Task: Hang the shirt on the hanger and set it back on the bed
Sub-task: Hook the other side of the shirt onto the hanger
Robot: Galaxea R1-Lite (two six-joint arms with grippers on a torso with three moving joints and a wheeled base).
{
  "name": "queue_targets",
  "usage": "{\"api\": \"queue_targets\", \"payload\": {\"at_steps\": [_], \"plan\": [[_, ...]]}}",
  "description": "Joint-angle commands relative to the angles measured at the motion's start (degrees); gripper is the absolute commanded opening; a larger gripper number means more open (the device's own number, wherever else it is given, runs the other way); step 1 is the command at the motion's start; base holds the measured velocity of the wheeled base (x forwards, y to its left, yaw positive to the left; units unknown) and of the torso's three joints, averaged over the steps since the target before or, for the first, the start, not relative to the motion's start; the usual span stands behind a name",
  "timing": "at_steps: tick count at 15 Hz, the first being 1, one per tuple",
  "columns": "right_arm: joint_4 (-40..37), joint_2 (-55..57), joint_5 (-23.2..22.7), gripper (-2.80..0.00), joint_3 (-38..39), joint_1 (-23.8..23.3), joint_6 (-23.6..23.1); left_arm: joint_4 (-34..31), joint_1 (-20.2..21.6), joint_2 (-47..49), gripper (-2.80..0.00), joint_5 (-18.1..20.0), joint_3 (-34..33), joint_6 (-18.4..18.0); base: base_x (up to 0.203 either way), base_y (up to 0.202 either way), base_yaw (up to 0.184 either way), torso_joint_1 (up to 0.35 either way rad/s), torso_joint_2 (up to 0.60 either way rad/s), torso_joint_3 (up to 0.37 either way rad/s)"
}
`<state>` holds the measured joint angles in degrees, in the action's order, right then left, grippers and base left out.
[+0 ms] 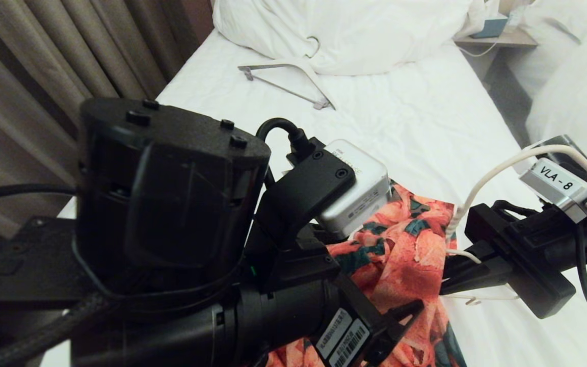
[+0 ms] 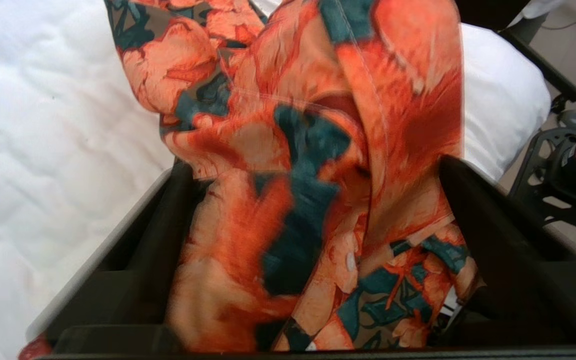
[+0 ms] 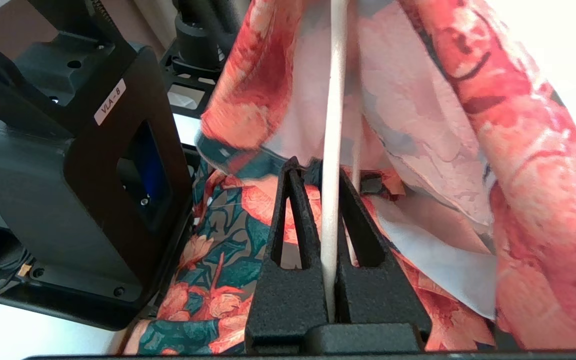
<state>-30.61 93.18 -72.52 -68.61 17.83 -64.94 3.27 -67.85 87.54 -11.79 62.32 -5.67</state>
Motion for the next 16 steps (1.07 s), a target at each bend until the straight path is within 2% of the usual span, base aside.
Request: {"api": "queue_targets", "payload": {"at_steps": [1, 7, 10, 12, 16], "plan": [[-0.1, 0.1, -0.6, -2.8, -0.1, -0.1, -0.4, 0.0, 0.0, 0.3, -2.8, 0.7, 0.3, 0.0, 0.0, 0.0, 0.0, 0.0, 0.0, 0.0], [-0.1, 0.2, -0.5, -2.8, -0.6, -0.3, -0.4, 0.0, 0.0, -0.2, -2.8, 0.6, -0.3, 0.3, 0.0, 0.0, 0.0, 0.0, 0.0, 0.0], [2.9, 0.5, -0.5, -2.8, -0.8, -1.5, 0.1, 0.0, 0.4, -1.2, -2.8, 0.4, -0.5, 0.6, 0.0, 0.0, 0.0, 0.0, 0.0, 0.0], [3.4, 0.4, -0.6, -2.8, -0.9, -2.2, 2.8, 0.0, 0.8, -1.7, -2.8, 0.4, -1.3, 0.5, 0.0, 0.0, 0.0, 0.0, 0.0, 0.0], [3.4, -0.4, -0.6, -2.8, -0.2, -3.0, 3.1, 0.0, 1.3, -1.9, -2.8, 0.5, -1.6, 0.5, 0.0, 0.0, 0.0, 0.0, 0.0, 0.0]]}}
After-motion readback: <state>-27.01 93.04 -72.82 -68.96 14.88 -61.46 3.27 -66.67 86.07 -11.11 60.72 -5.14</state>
